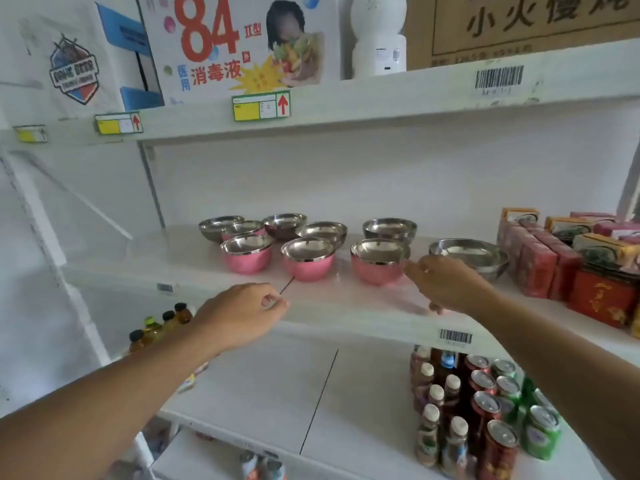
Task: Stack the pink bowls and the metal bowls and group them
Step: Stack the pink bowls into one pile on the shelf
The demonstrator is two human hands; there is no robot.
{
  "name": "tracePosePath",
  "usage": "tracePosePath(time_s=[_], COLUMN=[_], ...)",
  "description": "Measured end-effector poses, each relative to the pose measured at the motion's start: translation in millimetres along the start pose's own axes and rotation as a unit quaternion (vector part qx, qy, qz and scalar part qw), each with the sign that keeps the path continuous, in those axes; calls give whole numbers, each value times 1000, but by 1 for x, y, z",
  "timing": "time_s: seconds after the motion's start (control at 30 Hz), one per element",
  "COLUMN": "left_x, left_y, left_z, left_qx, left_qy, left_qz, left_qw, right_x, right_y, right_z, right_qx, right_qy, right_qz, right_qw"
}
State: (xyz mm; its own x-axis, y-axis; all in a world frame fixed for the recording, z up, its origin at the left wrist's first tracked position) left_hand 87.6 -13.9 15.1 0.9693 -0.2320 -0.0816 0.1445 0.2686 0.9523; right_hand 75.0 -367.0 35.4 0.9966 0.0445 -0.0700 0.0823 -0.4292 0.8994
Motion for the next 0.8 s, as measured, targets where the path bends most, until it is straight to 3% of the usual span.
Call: tracePosePath(time_s=[0.3,0.53,0.63,0.8], left_x=[58,94,106,129], left_y=[20,27,34,16], left_z=[-2,-23,-30,-23], left_qx=[-29,-56,-141,-182], left_qy=[-14,-24,-17,19], left_qz=[16,20,17,-48], left_qw=[999,998,990,982], right_x=[59,78,75,59], right_y=[-5,-12,-13,-8], right_z=[29,29,24,21], right_qx=[224,266,287,305], right_qy=[-96,-189,-193,-181], right_qz=[15,25,24,37], right_qw=[970,945,938,934])
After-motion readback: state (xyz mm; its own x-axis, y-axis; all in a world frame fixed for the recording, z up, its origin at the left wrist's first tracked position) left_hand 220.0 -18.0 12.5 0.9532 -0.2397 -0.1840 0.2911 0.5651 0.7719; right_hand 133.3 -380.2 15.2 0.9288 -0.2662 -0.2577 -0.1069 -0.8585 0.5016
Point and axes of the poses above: each hand's wrist, its own x-axis towards the middle knuckle, its own y-axis out of the back of the hand, z = x × y, the point moved 9 cm from there along x, towards the middle knuckle, and after that the axes turned 15 degrees about -z, right-handed, at the moved point
